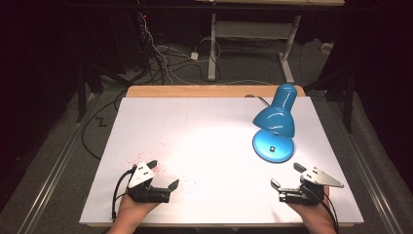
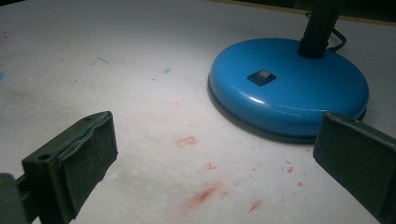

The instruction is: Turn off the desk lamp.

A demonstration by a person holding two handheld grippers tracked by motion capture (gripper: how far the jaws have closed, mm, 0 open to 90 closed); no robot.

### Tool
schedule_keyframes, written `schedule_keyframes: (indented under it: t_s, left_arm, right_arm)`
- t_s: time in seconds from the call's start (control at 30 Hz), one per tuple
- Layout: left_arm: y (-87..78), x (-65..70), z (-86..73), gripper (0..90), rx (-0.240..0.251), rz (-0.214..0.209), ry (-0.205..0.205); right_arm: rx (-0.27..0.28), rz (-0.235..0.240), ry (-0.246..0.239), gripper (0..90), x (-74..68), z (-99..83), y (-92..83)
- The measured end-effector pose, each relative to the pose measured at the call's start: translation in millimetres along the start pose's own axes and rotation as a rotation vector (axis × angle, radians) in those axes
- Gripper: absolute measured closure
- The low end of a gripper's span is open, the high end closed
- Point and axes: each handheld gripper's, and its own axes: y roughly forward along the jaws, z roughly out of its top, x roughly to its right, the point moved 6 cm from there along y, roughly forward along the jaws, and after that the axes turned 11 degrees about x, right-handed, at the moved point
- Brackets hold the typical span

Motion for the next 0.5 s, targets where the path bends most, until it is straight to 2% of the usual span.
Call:
schedule_keyframes:
  t_s: [0.03, 0.1, 0.13, 0.17, 0.3, 0.5]
  left_arm:
    - [0.0, 0.0, 0.0, 0.0, 0.000, 0.000, 0.000]
    - [0.0, -1.8, -0.3, 0.0, 0.033, -0.010, -0.005]
    - [0.6, -3.7, -1.5, 0.0, 0.039, -0.020, -0.027]
    - [0.2, -3.6, -1.4, 0.0, 0.043, -0.021, -0.026]
    - [-0.6, -2.6, -1.7, 0.0, 0.052, -0.019, -0.016]
    - [-0.3, -4.1, -2.2, 0.0, 0.053, -0.015, -0.032]
  right_arm:
    - [0.001, -0.003, 0.000, 0.2, 0.2, -0.3, 0.2]
    - [0.008, -0.004, -0.002, 0.2, 0.0, -0.2, -0.5]
    - [0.011, -0.004, -0.001, 0.2, -0.4, -0.2, -0.8]
    - [0.014, -0.003, -0.004, 0.2, -0.3, -0.2, -1.0]
    - [0.025, 0.002, -0.001, 0.3, -0.2, -0.2, -1.8]
    - [0.029, 0.005, 0.008, 1.1, 0.8, -0.3, -2.1]
